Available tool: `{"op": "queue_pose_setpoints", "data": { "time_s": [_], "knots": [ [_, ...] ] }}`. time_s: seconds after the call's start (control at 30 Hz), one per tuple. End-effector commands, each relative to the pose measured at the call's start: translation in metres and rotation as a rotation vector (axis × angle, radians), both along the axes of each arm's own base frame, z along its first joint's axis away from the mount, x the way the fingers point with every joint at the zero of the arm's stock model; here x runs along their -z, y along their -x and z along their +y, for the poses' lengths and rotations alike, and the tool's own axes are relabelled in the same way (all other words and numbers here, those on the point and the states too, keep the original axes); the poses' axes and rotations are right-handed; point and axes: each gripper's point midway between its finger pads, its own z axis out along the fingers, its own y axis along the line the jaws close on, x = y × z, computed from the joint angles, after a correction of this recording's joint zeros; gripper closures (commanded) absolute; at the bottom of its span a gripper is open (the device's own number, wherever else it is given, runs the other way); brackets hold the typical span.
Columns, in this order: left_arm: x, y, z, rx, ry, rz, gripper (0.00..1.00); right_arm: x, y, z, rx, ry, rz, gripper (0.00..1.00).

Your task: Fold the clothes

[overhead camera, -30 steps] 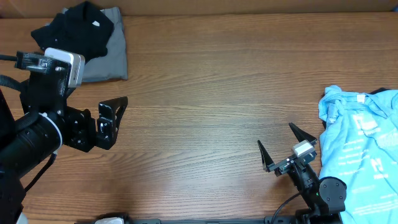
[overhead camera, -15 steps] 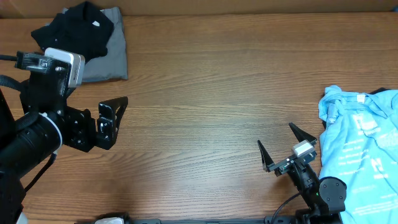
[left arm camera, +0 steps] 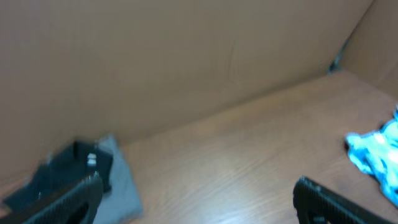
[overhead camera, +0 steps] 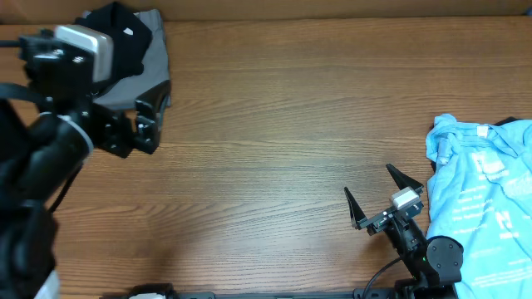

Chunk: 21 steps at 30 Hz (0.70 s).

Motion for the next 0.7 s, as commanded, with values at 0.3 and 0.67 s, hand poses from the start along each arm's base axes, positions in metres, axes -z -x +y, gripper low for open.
{"op": "queue_pose_setpoints", "data": {
  "time_s": [0.3, 0.67],
  "knots": [
    [0.100, 0.015, -0.003, 0.016, -0.061, -0.193, 0.00, 0.003, 0.000, 0.000, -0.002, -0.003, 0.001, 0.00],
    [0.178, 0.051, -0.002, 0.006, -0.112, -0.485, 0.00, 0.003, 0.000, 0.000, -0.002, -0.003, 0.001, 0.00]
  ]
}}
